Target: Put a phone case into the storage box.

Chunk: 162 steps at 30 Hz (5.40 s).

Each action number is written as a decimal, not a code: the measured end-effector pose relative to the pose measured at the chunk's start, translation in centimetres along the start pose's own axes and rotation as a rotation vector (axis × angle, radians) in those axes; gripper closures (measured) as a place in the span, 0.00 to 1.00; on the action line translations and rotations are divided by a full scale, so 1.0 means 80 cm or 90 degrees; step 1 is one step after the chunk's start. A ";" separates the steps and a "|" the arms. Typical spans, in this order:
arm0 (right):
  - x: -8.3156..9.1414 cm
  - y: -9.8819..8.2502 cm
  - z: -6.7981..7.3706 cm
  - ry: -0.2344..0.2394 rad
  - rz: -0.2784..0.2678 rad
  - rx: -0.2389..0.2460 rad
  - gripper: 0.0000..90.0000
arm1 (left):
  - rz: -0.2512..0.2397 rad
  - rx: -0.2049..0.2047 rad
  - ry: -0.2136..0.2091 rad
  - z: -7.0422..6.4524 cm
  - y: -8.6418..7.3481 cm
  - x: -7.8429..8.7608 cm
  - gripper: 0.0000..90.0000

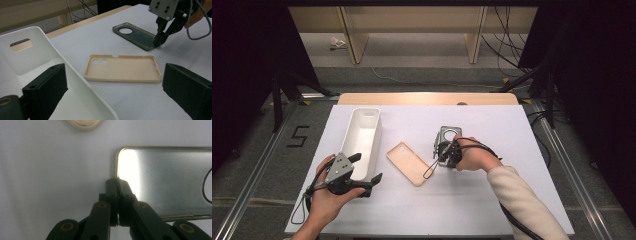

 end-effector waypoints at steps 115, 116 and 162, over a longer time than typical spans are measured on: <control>0.083 -0.014 0.121 0.032 -0.481 -0.058 0.99 | 0.267 0.221 -0.097 -0.039 0.122 -0.218 0.61; 0.082 -0.014 0.121 0.032 -0.482 -0.056 0.99 | 0.266 0.228 -0.095 -0.040 0.122 -0.218 0.63; 0.092 -0.054 0.068 -0.126 -0.566 -0.342 0.20 | 0.006 0.146 -0.082 -0.046 0.155 -0.170 0.91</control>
Point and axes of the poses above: each handheld gripper's, and its own axes: x roughly backward along the jaws, y roughly out of its top, z roughly to its left, the point moved 5 cm from there along -x, roughly forward along the jaws, and after that the axes turned 1 degree about -y, right-handed, at the moved point
